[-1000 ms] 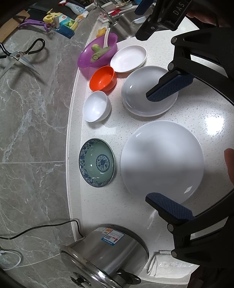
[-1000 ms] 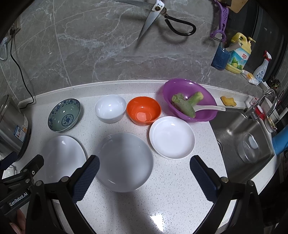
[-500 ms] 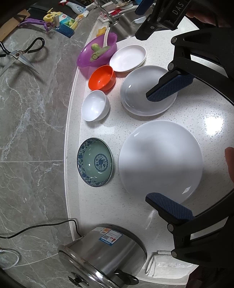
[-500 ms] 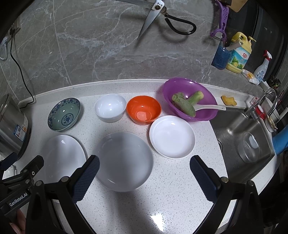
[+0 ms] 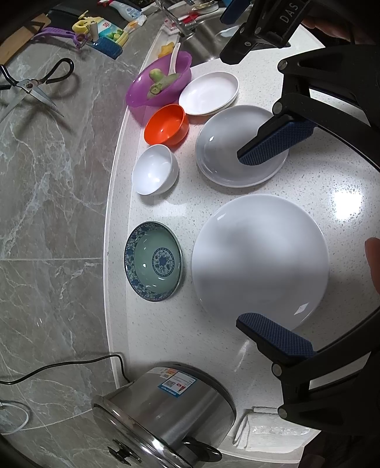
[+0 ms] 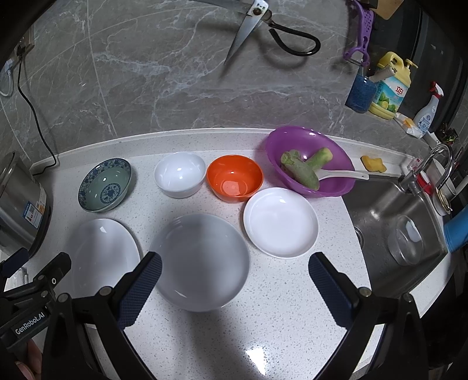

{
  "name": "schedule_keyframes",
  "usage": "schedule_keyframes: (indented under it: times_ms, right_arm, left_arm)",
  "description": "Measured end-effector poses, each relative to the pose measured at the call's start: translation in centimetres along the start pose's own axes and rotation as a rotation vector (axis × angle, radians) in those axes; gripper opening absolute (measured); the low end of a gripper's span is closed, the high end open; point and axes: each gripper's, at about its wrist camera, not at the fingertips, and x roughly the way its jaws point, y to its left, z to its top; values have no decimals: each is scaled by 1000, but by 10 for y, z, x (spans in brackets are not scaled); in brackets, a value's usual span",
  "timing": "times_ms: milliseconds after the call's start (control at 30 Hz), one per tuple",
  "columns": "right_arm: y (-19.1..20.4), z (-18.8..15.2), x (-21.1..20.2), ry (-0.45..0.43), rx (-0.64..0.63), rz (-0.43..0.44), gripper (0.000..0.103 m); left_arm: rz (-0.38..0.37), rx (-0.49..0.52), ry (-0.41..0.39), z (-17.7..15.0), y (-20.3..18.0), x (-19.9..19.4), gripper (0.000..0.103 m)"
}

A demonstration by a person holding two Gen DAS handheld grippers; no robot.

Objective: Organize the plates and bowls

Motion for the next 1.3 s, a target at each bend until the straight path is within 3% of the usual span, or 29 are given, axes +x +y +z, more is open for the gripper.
schedule_keyframes:
  times_ms: [1100,1233,1300]
  right_arm:
    - [-3,6,15,20,-53,46,102]
    - [-10,4,19,19,-36,103,102]
    - [-11,1,21,12,-27,179,102]
  left_arm:
    - [18,-66,21,-5,-4,13,102]
    - [40,-58,56,-17,8,19,102]
    - [49,-58,66,-33,28,22,101]
